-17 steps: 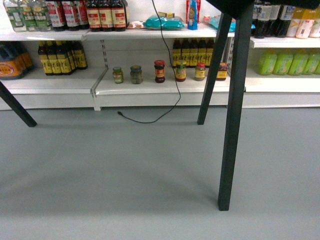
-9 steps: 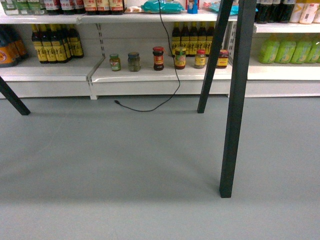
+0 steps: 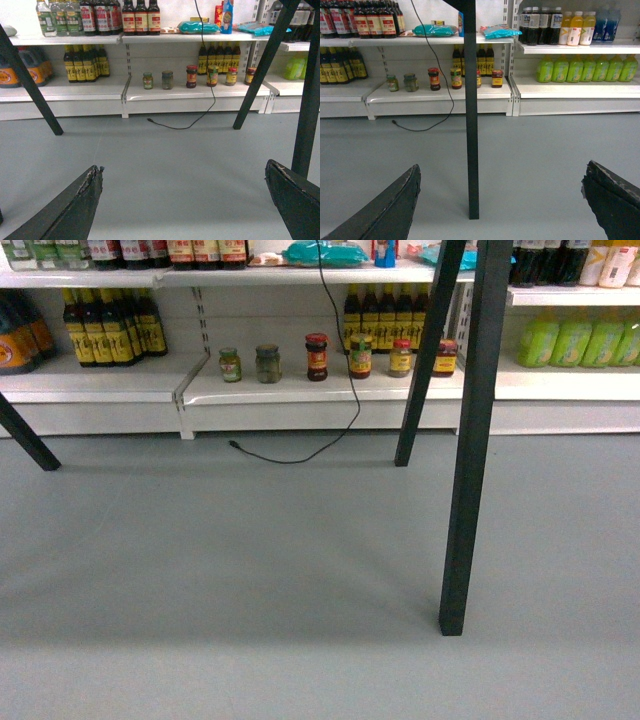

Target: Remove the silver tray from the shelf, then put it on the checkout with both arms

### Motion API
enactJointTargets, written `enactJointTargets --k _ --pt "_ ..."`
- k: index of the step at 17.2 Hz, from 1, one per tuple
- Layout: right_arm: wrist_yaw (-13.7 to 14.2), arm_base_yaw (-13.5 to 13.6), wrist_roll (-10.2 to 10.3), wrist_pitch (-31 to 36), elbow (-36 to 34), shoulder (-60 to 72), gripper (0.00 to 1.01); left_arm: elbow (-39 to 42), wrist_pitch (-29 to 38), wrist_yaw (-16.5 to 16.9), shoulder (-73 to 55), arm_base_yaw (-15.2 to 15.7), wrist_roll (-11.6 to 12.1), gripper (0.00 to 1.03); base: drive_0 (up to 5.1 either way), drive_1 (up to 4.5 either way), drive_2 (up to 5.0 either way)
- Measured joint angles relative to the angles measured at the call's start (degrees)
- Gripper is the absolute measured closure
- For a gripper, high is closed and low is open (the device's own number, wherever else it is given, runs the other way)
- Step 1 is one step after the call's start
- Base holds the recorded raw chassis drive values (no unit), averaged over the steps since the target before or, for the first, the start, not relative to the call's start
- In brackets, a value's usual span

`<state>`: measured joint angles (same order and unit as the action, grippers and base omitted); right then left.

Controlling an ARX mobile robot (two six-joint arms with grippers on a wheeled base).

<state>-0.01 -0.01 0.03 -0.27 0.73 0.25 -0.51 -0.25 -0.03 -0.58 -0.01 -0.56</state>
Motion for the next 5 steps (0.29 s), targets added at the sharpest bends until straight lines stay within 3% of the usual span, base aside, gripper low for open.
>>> enactJointTargets --k 5 --pt "0.0 0.0 0.0 0.0 0.0 0.0 0.03 0.0 0.0 0.0 0.0 0.0 0.0 0.05 0.0 0.00 0.0"
